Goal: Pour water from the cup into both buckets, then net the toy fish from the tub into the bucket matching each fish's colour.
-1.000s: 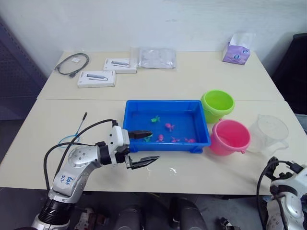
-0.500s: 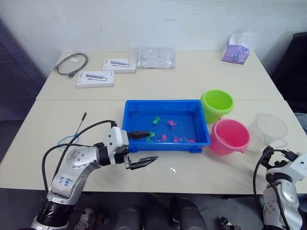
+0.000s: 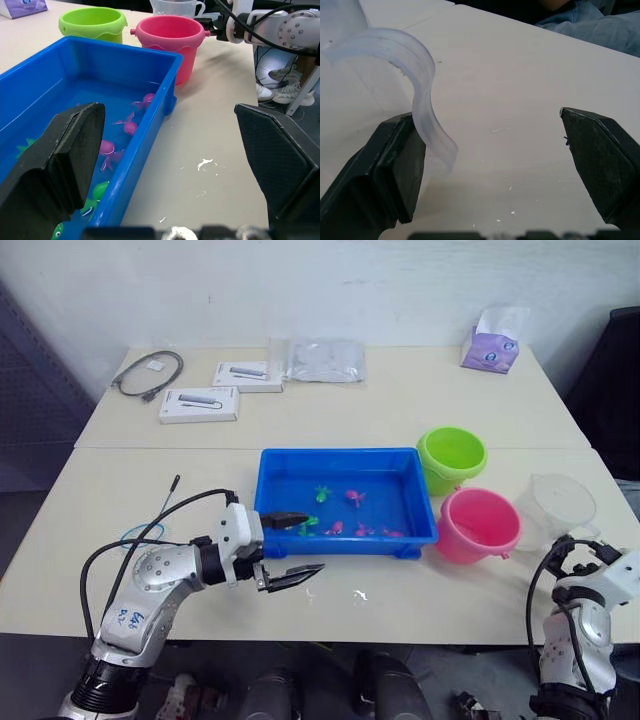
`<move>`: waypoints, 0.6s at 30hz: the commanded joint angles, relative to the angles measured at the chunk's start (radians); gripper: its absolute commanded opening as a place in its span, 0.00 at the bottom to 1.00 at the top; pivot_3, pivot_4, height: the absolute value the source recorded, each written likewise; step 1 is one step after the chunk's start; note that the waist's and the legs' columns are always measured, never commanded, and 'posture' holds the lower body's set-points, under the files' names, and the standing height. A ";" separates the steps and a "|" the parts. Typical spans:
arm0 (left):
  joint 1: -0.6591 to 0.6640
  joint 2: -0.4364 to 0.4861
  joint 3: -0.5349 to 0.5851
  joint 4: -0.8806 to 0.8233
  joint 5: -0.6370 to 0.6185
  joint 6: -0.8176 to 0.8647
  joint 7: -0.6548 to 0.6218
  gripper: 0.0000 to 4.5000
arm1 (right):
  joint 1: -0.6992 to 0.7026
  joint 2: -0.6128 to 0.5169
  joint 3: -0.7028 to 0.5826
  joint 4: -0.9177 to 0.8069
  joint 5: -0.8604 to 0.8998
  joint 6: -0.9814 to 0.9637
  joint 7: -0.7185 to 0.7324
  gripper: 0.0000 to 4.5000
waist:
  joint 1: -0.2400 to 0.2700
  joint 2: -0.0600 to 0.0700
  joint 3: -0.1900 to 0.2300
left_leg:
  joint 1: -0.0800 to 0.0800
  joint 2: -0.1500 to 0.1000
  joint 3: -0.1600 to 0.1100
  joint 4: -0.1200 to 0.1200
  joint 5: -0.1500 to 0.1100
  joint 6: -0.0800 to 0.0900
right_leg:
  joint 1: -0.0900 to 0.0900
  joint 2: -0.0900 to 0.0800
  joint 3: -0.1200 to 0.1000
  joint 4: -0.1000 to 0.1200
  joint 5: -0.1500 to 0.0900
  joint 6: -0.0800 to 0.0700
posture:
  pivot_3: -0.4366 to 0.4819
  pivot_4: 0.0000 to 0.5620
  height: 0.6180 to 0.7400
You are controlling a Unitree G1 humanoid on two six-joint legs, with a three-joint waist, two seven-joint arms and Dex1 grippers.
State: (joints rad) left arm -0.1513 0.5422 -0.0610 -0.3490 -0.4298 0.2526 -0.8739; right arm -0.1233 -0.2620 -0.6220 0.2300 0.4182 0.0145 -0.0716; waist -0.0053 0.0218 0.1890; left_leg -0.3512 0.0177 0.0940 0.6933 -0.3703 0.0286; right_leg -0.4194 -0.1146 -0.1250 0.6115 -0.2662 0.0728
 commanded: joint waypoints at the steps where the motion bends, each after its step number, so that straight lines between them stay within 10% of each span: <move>1: -0.018 -0.010 -0.008 -0.011 0.010 -0.025 -0.002 0.99 | -0.023 -0.025 -0.029 0.020 0.019 -0.049 0.030 1.00 | 0.000 0.000 0.000 | 0.000 0.000 0.000 0.000 0.000 0.000 | 0.000 0.000 0.000 0.000 0.000 0.000 | 0.48 0.27 1.00; 7: -0.033 -0.028 -0.023 0.006 0.029 -0.041 -0.002 1.00 | -0.067 -0.034 -0.048 0.070 0.065 -0.038 0.064 0.73 | 0.000 0.000 0.000 | 0.000 0.000 0.000 0.000 0.000 0.000 | 0.000 0.000 0.000 0.000 0.000 0.000 | 0.48 0.27 1.00; 13: -0.047 -0.034 -0.027 0.030 0.041 -0.061 -0.007 1.00 | -0.059 -0.033 -0.044 0.022 0.105 -0.014 0.093 0.02 | 0.003 0.000 0.000 | 0.000 0.000 0.000 0.000 0.000 0.000 | 0.000 0.000 0.000 0.000 0.000 0.000 | 0.48 0.27 1.00; 18: -0.064 -0.046 -0.025 0.066 0.042 -0.084 -0.014 1.00 | -0.021 -0.039 -0.040 -0.057 0.106 -0.007 0.090 0.01 | 0.002 0.000 0.000 | -0.001 0.000 0.000 0.000 0.000 0.000 | -0.001 0.000 0.000 0.000 0.000 0.000 | 0.48 0.27 1.00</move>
State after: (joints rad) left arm -0.2050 0.5013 -0.0943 -0.2831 -0.3864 0.1910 -0.8832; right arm -0.1534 -0.2723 -0.6390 0.2491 0.5174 0.0212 0.0165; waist -0.0030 0.0219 0.1890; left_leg -0.3522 0.0176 0.0941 0.6929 -0.3700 0.0291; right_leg -0.4204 -0.1149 -0.1248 0.6113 -0.2660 0.0731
